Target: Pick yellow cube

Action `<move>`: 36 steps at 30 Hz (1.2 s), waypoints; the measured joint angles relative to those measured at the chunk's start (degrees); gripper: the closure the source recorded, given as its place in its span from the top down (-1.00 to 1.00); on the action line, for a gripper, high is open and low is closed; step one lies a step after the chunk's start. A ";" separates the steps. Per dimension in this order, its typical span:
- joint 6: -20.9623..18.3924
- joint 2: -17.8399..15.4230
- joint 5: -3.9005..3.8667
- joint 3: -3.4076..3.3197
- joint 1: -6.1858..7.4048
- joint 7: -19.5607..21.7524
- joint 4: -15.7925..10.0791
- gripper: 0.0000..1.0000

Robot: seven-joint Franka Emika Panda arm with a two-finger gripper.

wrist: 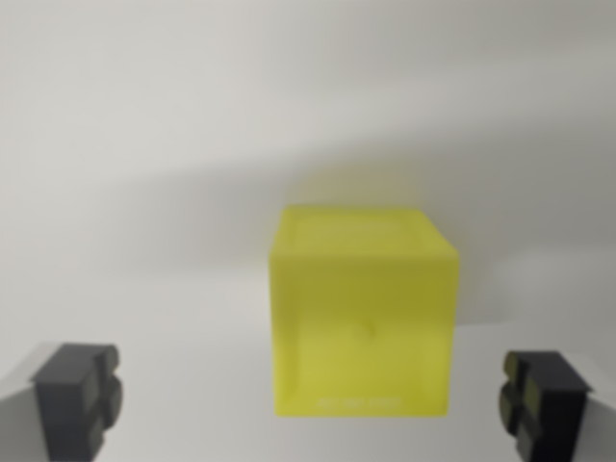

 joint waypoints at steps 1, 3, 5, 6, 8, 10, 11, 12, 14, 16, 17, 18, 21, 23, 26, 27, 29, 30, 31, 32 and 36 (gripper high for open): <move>0.64 0.29 -0.02 0.00 -0.21 -0.06 -0.33 1.00; 1.97 0.92 -0.09 -0.01 -0.64 -0.19 -1.03 1.00; 3.26 1.53 -0.16 -0.01 -1.07 -0.31 -1.62 1.00; 3.79 1.81 -0.20 -0.01 -1.29 -0.36 -1.86 1.00; 4.50 2.28 -0.26 -0.01 -1.65 -0.51 -2.12 1.00; 5.01 2.78 -0.32 0.02 -1.79 -0.55 -2.12 1.00; 5.29 3.10 -0.35 0.03 -1.80 -0.55 -2.08 1.00; 5.63 3.52 -0.38 0.03 -1.81 -0.52 -2.02 1.00; 6.49 4.57 -0.46 0.03 -1.83 -0.43 -1.84 1.00; 7.42 5.74 -0.57 0.02 -1.84 -0.33 -1.61 1.00; 7.90 6.31 -0.63 0.01 -1.84 -0.28 -1.48 1.00; 8.36 6.90 -0.69 -0.01 -1.86 -0.22 -1.37 1.00; 9.72 8.66 -0.91 -0.05 -1.87 -0.02 -0.98 1.00; 10.62 9.83 -1.08 -0.08 -1.87 0.13 -0.69 1.00; 11.92 11.58 -1.34 -0.15 -1.87 0.35 -0.25 1.00; 12.37 12.15 -1.42 -0.18 -1.86 0.43 -0.08 1.00; 13.08 13.15 -1.56 -0.24 -1.84 0.56 0.18 1.00; 13.34 13.49 -1.62 -0.26 -1.83 0.62 0.28 1.00; 13.50 13.71 -1.67 -0.28 -1.83 0.67 0.34 1.00; 13.58 13.83 -1.71 -0.29 -1.84 0.72 0.38 1.00; 13.53 13.73 -3.86 -0.14 -2.52 2.36 0.38 -1.00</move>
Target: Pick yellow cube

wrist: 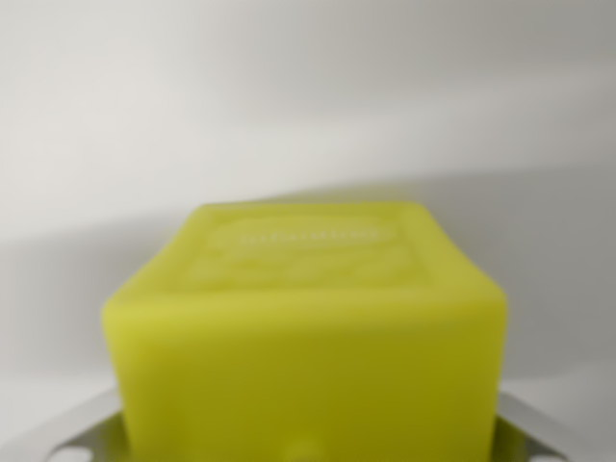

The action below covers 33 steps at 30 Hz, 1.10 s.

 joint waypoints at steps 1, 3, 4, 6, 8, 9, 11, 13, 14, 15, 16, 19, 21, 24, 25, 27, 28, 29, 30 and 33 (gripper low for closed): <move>-0.16 -0.23 -0.02 0.04 -0.04 0.01 -0.06 -1.00; -0.77 -1.08 -0.03 0.18 -0.19 0.01 -0.29 -1.00; -1.16 -1.63 -0.03 0.28 -0.28 0.00 -0.43 -1.00; -2.01 -2.78 0.10 0.47 -0.43 -0.16 -0.74 -1.00; -2.89 -3.94 0.53 0.61 -0.47 -0.50 -1.04 -1.00; -3.32 -4.53 0.84 0.65 -0.44 -0.72 -1.19 -1.00; -4.22 -5.71 1.51 0.64 -0.27 -1.22 -1.46 -1.00; -5.13 -6.89 2.17 0.55 0.01 -1.72 -1.73 -1.00; -5.57 -7.46 2.44 0.48 0.15 -1.92 -1.86 -1.00; -6.04 -8.05 2.69 0.41 0.27 -2.08 -1.99 -1.00; -6.50 -8.63 2.87 0.35 0.37 -2.22 -2.10 -1.00; -7.90 -10.37 3.20 0.26 0.55 -2.45 -2.43 -1.00; -8.87 -11.53 3.32 0.22 0.61 -2.54 -2.63 -1.00; -10.31 -13.26 3.44 0.22 0.66 -2.63 -2.89 -1.00; -10.83 -13.84 3.48 0.22 0.68 -2.65 -2.99 -1.00; -11.82 -15.00 3.53 0.21 0.69 -2.70 -3.14 -1.00; -12.31 -15.55 3.56 0.21 0.70 -2.71 -3.22 -1.00; -12.81 -16.13 3.59 0.21 0.70 -2.73 -3.29 -1.00; -13.31 -16.69 3.61 0.21 0.71 -2.75 -3.35 -1.00; -14.84 -18.39 3.67 0.21 0.72 -2.79 -3.52 -1.00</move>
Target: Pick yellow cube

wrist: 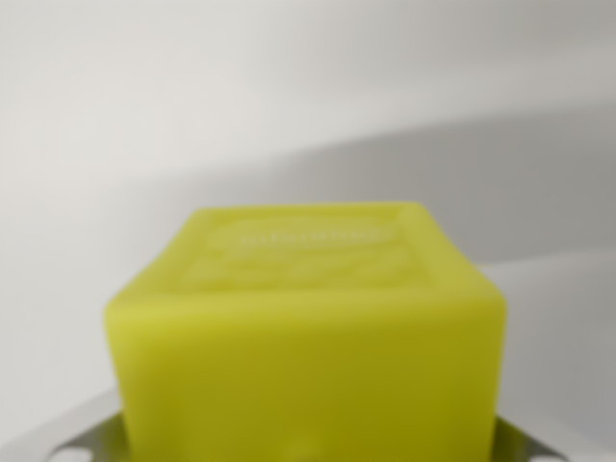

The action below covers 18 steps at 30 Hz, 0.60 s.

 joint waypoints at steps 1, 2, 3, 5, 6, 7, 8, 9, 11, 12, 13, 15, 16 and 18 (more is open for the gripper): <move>-0.51 -0.55 0.02 0.00 0.00 -0.01 -0.04 -1.00; -1.02 -1.10 0.03 0.00 0.01 -0.02 -0.09 -1.00; -1.55 -1.66 0.05 0.00 0.01 -0.03 -0.13 -1.00; -2.58 -2.77 0.08 0.00 0.02 -0.05 -0.20 -1.00; -3.09 -3.31 0.09 0.00 0.02 -0.06 -0.23 -1.00; -3.62 -3.86 0.10 0.00 0.02 -0.07 -0.25 -1.00; -4.13 -4.39 0.11 0.00 0.03 -0.08 -0.28 -1.00; -4.66 -4.94 0.12 0.00 0.03 -0.08 -0.29 -1.00; -5.70 -5.99 0.14 0.00 0.03 -0.10 -0.32 -1.00; -6.24 -6.53 0.15 0.00 0.03 -0.10 -0.32 -1.00; -6.75 -7.05 0.16 0.00 0.04 -0.11 -0.32 -1.00; -7.81 -8.09 0.17 0.00 0.04 -0.12 -0.31 -1.00; -8.35 -8.62 0.18 0.00 0.04 -0.13 -0.30 -1.00; -9.40 -9.63 0.19 0.00 0.04 -0.13 -0.27 -1.00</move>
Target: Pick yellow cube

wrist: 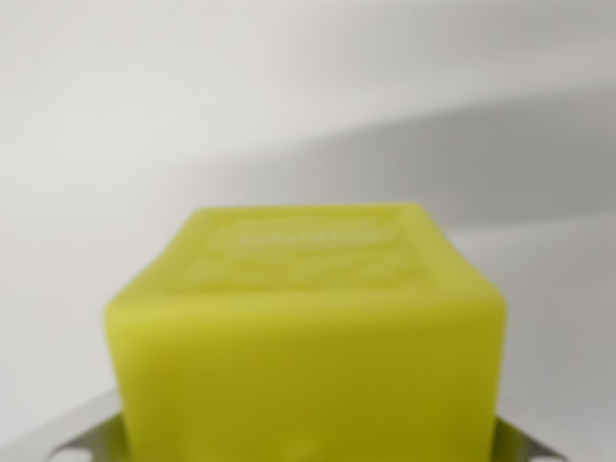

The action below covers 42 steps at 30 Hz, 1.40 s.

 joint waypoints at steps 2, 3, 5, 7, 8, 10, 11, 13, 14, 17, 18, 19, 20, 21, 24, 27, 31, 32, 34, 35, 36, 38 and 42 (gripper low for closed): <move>-1.05 -0.99 0.01 0.00 0.00 -0.01 0.04 -1.00; -1.58 -1.49 0.02 0.00 0.00 -0.01 0.08 -1.00; -2.64 -2.47 0.03 0.00 0.00 -0.02 0.15 -1.00; -3.70 -3.44 0.04 0.00 0.01 -0.02 0.24 -1.00; -4.22 -3.90 0.04 0.00 0.01 -0.03 0.29 -1.00; -5.26 -4.83 0.05 0.00 0.01 -0.03 0.41 -1.00; -5.80 -5.30 0.05 0.00 0.01 -0.04 0.48 -1.00; -6.85 -6.21 0.06 0.00 0.01 -0.04 0.62 -1.00; -7.37 -6.65 0.06 0.00 0.01 -0.05 0.69 -1.00; -8.95 -7.97 0.07 0.00 0.01 -0.05 0.96 -1.00; -9.46 -8.39 0.08 0.00 0.01 -0.06 1.05 -1.00; -10.00 -8.82 0.08 0.00 0.01 -0.06 1.15 -1.00; -10.50 -9.24 0.08 0.00 0.01 -0.06 1.25 -1.00; -11.03 -9.65 0.08 0.00 0.01 -0.06 1.35 -1.00; -12.58 -10.86 0.09 0.00 0.01 -0.07 1.68 -1.00; -14.10 -12.02 0.09 0.00 0.01 -0.08 2.05 -1.00; -16.13 -13.50 0.10 0.00 0.01 -0.08 2.60 -1.00; -16.62 -13.86 0.10 0.00 0.01 -0.08 2.75 -1.00; -17.62 -14.55 0.11 0.00 0.01 -0.09 3.03 -1.00; -18.13 -14.90 0.11 0.00 0.01 -0.09 3.20 -1.00; -18.62 -15.23 0.11 0.00 0.01 -0.09 3.36 -1.00; -19.60 -15.88 0.11 0.00 0.01 -0.09 3.69 -1.00; -21.56 -17.14 0.11 0.00 0.01 -0.09 4.39 -1.00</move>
